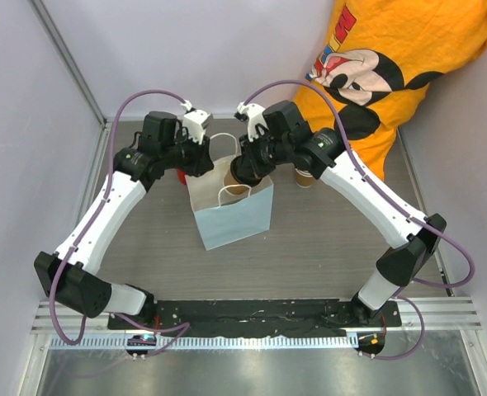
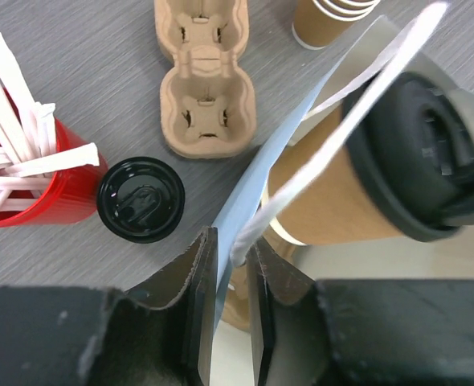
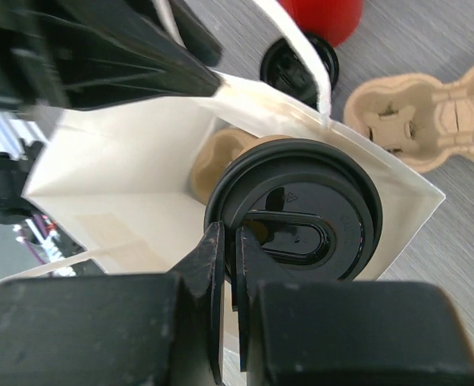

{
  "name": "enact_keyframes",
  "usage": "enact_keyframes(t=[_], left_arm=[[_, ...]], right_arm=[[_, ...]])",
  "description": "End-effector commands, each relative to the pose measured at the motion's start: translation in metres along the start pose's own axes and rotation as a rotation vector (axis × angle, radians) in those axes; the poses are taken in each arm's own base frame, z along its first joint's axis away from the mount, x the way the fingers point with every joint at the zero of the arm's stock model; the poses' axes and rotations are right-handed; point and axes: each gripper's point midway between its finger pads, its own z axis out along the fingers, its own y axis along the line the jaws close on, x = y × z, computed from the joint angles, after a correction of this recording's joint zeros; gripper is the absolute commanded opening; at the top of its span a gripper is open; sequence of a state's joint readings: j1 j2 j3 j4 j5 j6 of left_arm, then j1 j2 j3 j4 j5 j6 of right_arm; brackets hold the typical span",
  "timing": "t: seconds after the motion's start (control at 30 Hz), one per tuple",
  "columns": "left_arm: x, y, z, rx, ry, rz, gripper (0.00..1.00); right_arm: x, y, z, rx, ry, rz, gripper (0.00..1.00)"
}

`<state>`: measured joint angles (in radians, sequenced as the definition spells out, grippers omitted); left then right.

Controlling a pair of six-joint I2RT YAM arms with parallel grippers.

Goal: Pack the takeout coffee

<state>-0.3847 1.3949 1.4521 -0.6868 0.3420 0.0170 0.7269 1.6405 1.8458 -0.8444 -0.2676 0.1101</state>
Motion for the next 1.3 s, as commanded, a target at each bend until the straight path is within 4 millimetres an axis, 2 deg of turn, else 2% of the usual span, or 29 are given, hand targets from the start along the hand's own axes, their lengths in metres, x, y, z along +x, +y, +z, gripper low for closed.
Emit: enact_keyframes(t=[0.0, 0.2, 0.53, 1.0, 1.27], left_arm=[[-0.012, -0.006, -0.010, -0.021, -0.050, -0.030, 0.24], [-0.010, -0.009, -0.010, -0.005, -0.041, -0.058, 0.17], [-0.004, -0.011, -0.003, 0.004, -0.012, -0.133, 0.02], [0.008, -0.008, 0.004, -0.018, 0.001, -0.201, 0.03], [0.008, -0.011, 0.003, -0.007, -0.007, -0.202, 0.03]], right_arm=[[-0.004, -0.004, -0.005, 0.070, -0.041, -0.041, 0.01], [0.001, -0.012, 0.003, 0.114, -0.027, -0.051, 0.01], [0.024, -0.023, 0.023, 0.151, 0.045, -0.079, 0.01], [0.047, -0.034, 0.041, 0.170, 0.138, -0.111, 0.01], [0.047, -0.039, 0.046, 0.180, 0.165, -0.151, 0.01]])
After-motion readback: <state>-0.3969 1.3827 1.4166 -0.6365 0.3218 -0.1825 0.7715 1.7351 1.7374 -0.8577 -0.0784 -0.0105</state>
